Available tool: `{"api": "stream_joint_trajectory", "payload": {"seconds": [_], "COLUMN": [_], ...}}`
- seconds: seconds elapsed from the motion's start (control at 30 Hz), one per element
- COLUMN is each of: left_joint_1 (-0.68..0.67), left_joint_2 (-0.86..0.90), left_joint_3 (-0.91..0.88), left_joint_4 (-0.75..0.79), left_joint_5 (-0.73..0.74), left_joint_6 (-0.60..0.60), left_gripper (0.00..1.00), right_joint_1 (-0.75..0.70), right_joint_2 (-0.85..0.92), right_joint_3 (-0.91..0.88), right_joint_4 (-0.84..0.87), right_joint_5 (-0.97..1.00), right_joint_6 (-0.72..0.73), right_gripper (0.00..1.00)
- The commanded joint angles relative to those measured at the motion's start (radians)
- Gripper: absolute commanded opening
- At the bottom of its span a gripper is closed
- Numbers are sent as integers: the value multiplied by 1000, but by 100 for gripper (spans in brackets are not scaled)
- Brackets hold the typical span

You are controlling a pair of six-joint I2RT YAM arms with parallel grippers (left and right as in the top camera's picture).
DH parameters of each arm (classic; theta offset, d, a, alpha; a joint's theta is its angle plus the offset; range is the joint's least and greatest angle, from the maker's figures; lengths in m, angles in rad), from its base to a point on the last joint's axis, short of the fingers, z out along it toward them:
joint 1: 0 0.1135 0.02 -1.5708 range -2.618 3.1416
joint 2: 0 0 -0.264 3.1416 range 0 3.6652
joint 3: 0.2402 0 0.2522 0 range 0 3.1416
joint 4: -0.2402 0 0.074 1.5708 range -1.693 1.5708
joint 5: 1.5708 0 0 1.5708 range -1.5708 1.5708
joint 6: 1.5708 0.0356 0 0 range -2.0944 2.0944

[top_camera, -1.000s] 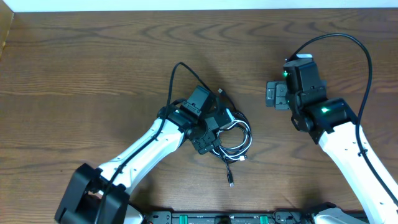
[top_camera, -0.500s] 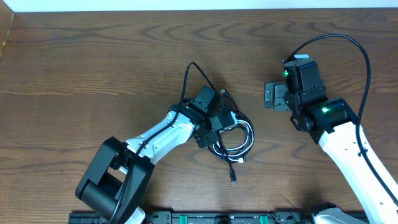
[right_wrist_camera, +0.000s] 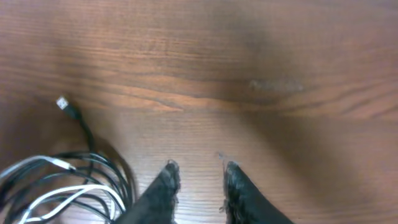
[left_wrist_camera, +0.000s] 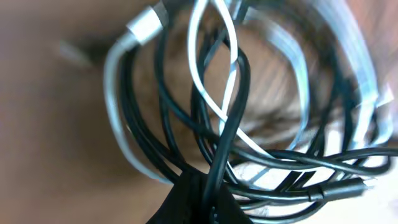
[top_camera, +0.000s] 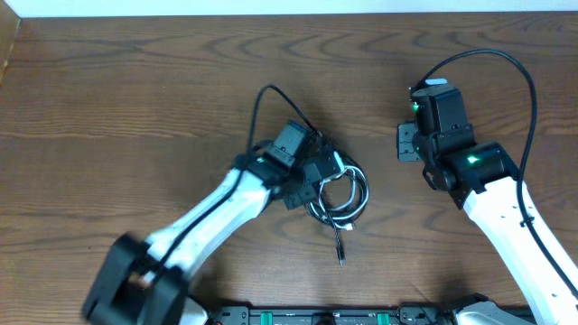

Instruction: Untangle cables

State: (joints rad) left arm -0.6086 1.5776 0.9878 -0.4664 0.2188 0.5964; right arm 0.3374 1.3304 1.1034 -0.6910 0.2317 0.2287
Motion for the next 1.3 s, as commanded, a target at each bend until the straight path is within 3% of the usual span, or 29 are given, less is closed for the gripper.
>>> {"api": "stream_joint_trajectory", "payload": {"seconds": [0.0, 0.2, 0.37, 0.87, 0.97, 1.13, 1.27], "left_joint_1": [3, 3, 3, 3, 4, 3, -5], "left_joint_2": [-198, -434, -497, -501, -495, -420, -391], "left_joint_3": [26, 26, 26, 26, 26, 26, 59], "left_joint_4": [1, 3, 53, 511, 471, 251, 317], "left_joint_5": [-28, -14, 54, 174, 142, 23, 33], "left_joint_6": [-26, -33, -55, -188, -188, -188, -237], "left_gripper": [7, 7, 7, 7, 7, 7, 7], "right_joint_1": [-5, -3, -3, -2, -2, -2, -2], "right_joint_2": [11, 46, 46, 46, 46, 46, 46], "right_joint_3": [-3, -3, -3, -3, -3, -3, -3], "right_joint_4": [-1, -12, -17, -39, -49, -54, -53], "right_joint_5": [5, -28, -44, -74, -74, -85, -105], "right_joint_6": [-2, 2, 2, 2, 2, 2, 2], "right_gripper": [14, 6, 1, 1, 1, 1, 1]}}
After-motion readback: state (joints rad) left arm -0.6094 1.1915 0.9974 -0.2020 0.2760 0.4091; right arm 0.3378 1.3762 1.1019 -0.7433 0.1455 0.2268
